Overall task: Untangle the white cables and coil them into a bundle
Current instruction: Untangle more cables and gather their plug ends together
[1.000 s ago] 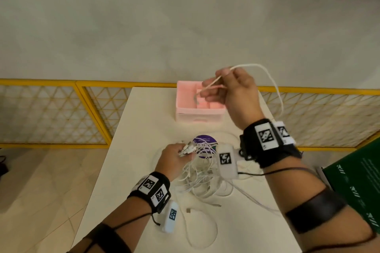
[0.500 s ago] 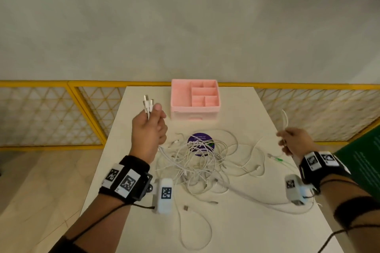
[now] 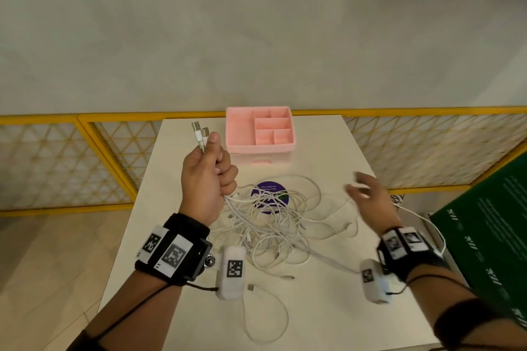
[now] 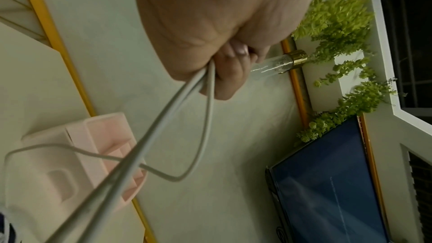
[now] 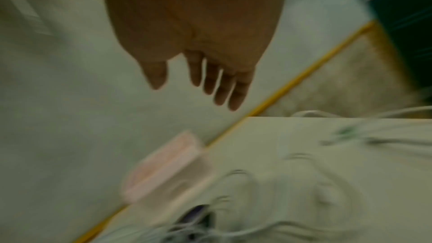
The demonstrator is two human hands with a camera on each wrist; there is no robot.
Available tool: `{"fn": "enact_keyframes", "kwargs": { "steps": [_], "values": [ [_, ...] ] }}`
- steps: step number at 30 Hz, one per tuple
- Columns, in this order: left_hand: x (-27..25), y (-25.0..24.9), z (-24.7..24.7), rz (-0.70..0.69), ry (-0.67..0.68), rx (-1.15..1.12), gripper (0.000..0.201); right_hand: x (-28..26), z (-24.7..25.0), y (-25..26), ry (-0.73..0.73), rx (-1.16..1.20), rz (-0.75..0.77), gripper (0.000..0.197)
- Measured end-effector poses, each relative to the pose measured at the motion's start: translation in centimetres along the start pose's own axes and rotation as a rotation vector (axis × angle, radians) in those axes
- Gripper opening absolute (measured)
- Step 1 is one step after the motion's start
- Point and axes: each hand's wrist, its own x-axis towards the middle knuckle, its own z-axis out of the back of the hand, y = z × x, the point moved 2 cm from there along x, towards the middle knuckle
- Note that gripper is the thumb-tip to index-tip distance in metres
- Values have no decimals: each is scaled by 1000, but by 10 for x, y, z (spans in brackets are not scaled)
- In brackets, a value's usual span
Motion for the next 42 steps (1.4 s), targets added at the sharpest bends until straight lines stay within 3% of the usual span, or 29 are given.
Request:
{"fn": "enact_keyframes", "kwargs": {
  "steps": [2, 4, 5, 7, 9, 11, 18, 21, 28, 34, 39, 42],
  "values": [
    [0, 2, -5, 7, 7, 4, 43, -30, -44, 67, 225, 110, 282, 56],
    [0, 2, -7, 3, 10, 6, 43, -59, -80, 112, 470, 90, 444, 67],
    [1, 1, -7, -2, 8, 2, 43, -72, -97, 128, 547, 56, 499, 65],
    [1, -2, -1, -19, -4, -2, 43, -89, -125, 145, 638, 7, 574, 42],
    [2, -7, 10, -49, -32, 18, 45, -95, -141, 146, 680, -20, 605, 25],
    [5, -12, 29, -75, -81, 18, 45, -92, -144, 133, 676, -110, 657, 34],
    [10, -7, 88, -110, -272, -37, 42, -55, -111, 83, 554, -416, 745, 30],
    [13, -11, 107, -151, -357, -29, 42, -34, -83, 74, 491, -415, 708, 25],
    [25, -21, 137, -167, -449, -40, 44, 16, -4, 45, 247, -442, 460, 28],
    [25, 0, 127, -103, -433, -1, 45, 15, 12, -25, 382, -605, 268, 36],
    [24, 30, 123, 123, -310, 45, 39, 6, 44, -104, 413, -838, 42, 35],
    [15, 62, 108, 257, -246, 95, 37, 10, 62, -120, 297, -971, -50, 36]
  ]
}}
